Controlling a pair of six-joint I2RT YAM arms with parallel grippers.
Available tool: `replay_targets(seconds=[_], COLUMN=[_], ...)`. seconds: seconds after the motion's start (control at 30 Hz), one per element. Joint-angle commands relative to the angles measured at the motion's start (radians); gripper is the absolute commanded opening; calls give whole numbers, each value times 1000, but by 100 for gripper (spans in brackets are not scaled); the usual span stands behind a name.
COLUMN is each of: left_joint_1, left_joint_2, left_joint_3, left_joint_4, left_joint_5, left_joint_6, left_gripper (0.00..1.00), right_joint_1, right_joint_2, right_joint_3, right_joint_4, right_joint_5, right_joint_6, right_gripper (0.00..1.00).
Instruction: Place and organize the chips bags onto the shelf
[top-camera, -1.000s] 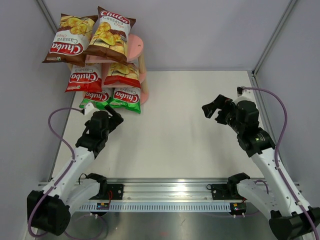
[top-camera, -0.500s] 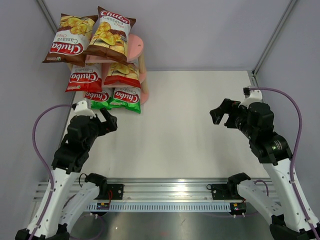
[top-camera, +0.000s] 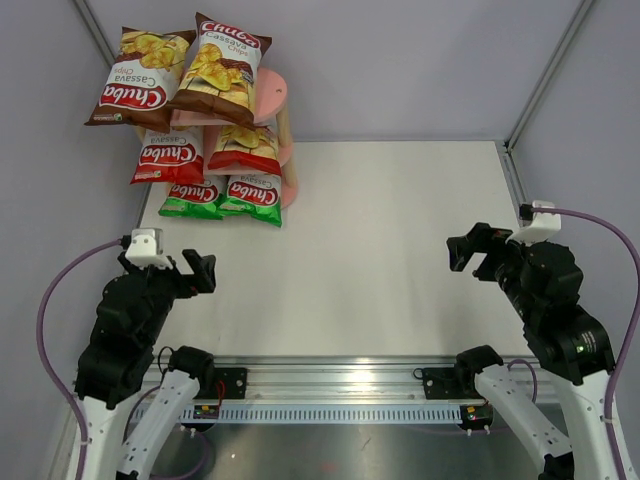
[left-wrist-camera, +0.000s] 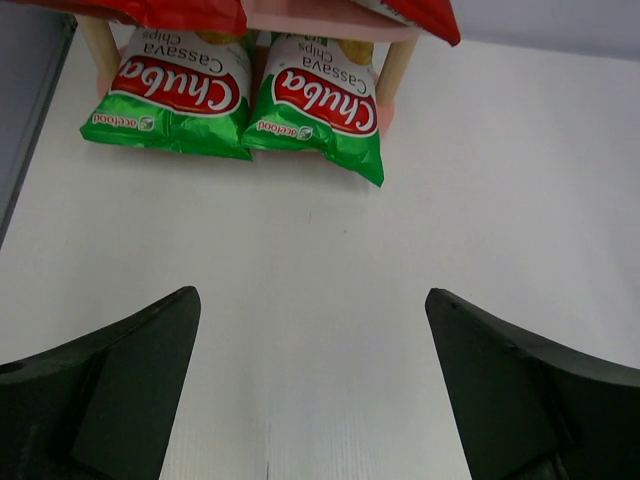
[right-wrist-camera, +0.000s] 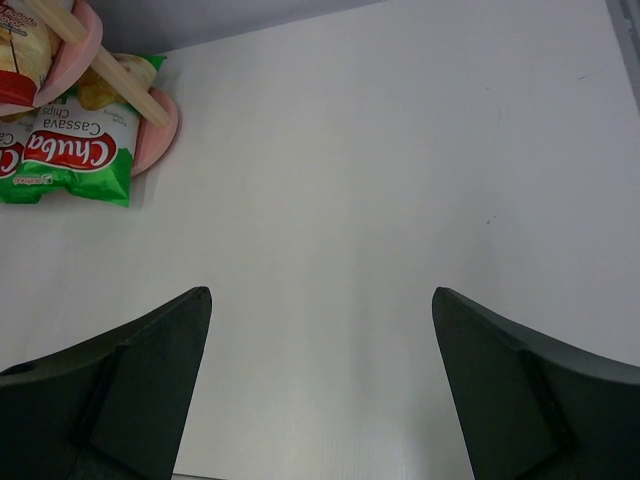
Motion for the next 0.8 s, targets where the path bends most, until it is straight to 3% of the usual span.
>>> replay_targets(seconds=[0.0, 0.23, 0.77], left_joint_1=[2, 2, 2], left_joint_2=[-67, -161, -146], left_joint_3=[0, -64, -98], left_joint_4=[32, 95, 129], left_joint_5=[32, 63, 40], left_joint_6=[73, 70, 64], left_gripper=[99, 99, 99], right_joint_1=[-3, -4, -4], right_joint_2=[-35, -89, -118], right_joint_3=[-43, -89, -148], right_joint_4=[-7, 41, 76], right_joint_5=[57, 62, 105], right_joint_6=[-39, -20, 11], right_gripper=[99, 99, 99])
